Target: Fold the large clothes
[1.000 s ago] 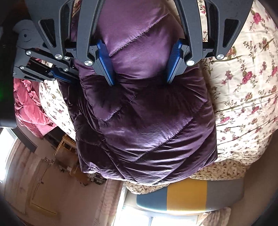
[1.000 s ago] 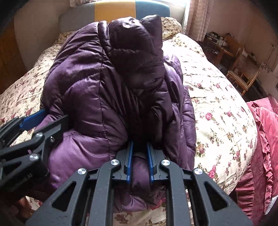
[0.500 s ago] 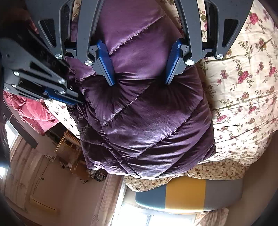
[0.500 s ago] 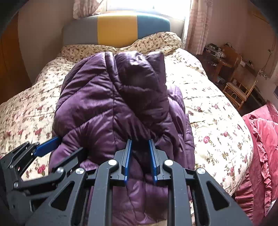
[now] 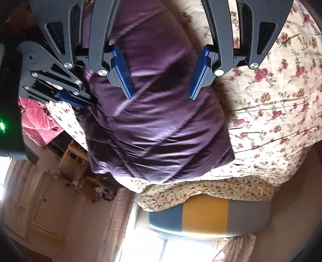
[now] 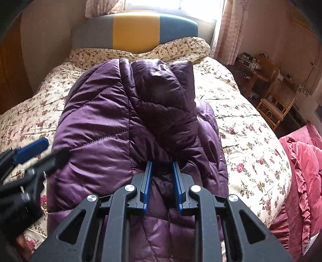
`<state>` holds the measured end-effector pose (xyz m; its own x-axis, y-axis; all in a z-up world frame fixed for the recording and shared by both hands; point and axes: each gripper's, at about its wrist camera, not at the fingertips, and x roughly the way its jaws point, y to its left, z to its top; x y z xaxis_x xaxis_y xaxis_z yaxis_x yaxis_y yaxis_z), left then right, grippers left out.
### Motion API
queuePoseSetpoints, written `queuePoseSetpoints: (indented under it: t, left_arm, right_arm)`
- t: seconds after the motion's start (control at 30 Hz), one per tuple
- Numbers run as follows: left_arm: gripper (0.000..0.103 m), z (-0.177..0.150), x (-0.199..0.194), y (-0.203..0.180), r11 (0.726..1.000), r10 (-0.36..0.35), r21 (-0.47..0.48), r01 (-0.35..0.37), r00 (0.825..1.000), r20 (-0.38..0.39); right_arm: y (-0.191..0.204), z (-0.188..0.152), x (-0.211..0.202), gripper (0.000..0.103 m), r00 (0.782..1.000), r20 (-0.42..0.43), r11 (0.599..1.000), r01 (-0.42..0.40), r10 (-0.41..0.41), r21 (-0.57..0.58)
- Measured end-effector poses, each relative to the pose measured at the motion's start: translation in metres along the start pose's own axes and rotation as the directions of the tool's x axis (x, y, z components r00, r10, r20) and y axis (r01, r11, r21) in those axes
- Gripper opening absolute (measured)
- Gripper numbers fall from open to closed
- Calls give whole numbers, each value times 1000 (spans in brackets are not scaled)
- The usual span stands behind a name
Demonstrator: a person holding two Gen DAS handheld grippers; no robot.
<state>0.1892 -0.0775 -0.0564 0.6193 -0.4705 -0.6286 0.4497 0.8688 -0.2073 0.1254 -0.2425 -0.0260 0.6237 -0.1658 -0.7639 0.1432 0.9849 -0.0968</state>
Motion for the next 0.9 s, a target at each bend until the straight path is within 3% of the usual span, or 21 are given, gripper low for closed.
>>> queuePoseSetpoints:
  t: [0.57, 0.77, 0.9]
  left_arm:
    - [57, 16, 52, -19, 996, -32, 81, 37, 997, -63]
    - [57, 18, 52, -17, 997, -36, 73, 40, 997, -66]
    - [57, 18, 49, -16, 997, -35, 71, 40, 997, -63]
  right_arm:
    - [-26, -7, 38, 17, 997, -73, 999, -14, 18, 51]
    - [-27, 3, 25, 19, 999, -42, 998, -17, 20, 64]
    - [-25, 12, 16, 27, 1000, -9, 997, -21, 21, 69]
